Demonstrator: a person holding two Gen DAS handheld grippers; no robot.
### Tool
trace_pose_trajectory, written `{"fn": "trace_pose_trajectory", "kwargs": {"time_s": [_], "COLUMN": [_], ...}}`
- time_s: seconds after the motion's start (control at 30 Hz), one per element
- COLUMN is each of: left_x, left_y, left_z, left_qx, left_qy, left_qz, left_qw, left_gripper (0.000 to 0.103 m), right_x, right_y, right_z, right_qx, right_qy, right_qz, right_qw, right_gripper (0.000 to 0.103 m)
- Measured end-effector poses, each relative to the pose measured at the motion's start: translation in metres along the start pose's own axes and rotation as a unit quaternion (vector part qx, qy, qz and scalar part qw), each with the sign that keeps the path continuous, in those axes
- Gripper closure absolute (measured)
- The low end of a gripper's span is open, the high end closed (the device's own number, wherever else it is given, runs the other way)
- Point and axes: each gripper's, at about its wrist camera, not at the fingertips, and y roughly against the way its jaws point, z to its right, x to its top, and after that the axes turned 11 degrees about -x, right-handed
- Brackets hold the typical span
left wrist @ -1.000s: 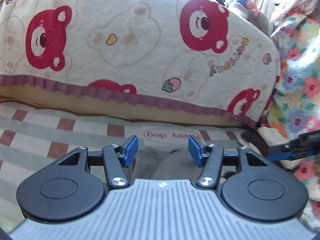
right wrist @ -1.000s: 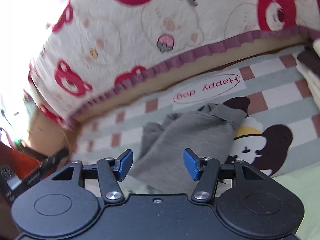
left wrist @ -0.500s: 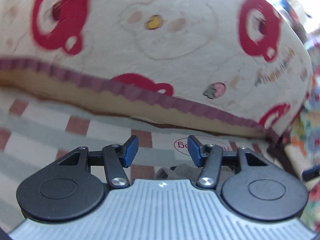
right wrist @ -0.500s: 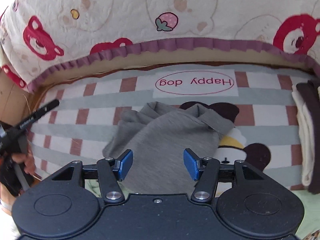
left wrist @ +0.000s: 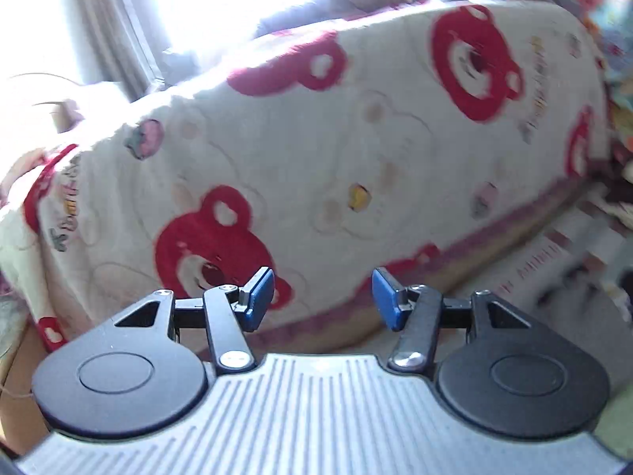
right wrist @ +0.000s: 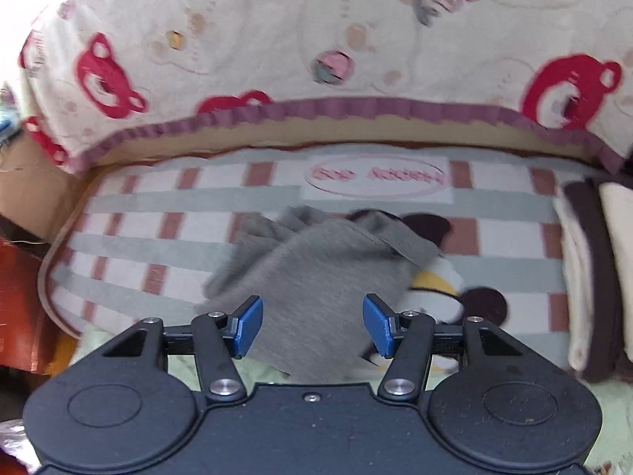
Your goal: Fold clothes
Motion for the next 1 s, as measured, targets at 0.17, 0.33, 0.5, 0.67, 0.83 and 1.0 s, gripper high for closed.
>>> {"fn": "trace_pose_trajectory", "kwargs": {"time_s": [0.17, 0.33, 0.5, 0.67, 0.83, 1.0], "left_x": [-0.053, -0.135, -0.154, -0.169, -0.185, -0.218], "left_y": [-0.031, -0.111, -0.165, -0.191, -0.206, -0.2], "left_z": [0.074, 0.147, 0.189, 0.217, 0.243, 0.222], "left_qx": [-0.067, -0.082, -0.132, -0.197, -0.193, -0.262], "left_qy": [-0.137, -0.196, 0.05, 0.236, 0.227, 0.3], "left_qz": [-0.094, -0.205, -0.107, -0.02, -0.02, -0.009], "left_qw": [0.9838, 0.9554, 0.9842, 0.9513, 0.9543, 0.9171], "left_gripper": [0.044, 0.046, 0.047, 0.047, 0.045, 0.046], "right_x": [0.004, 0.013, 0.025, 0.037, 0.036, 0.003], "right_y": [-0.032, -0.082, -0.147, -0.223, -0.293, -0.281], "right_z": [-0.023, -0.037, -0.038, -0.045, -0.051, -0.059], "right_qx": [0.008, -0.001, 0.014, 0.018, 0.015, 0.052], "right_qy": [0.013, 0.0, -0.027, -0.038, -0.067, 0.033], "right_qz": [-0.024, -0.041, -0.058, -0.086, -0.111, -0.044], "right_qw": [1.0, 0.999, 0.998, 0.995, 0.991, 0.997], "right_gripper": [0.041, 0.041, 0.041, 0.041, 0.038, 0.083]}}
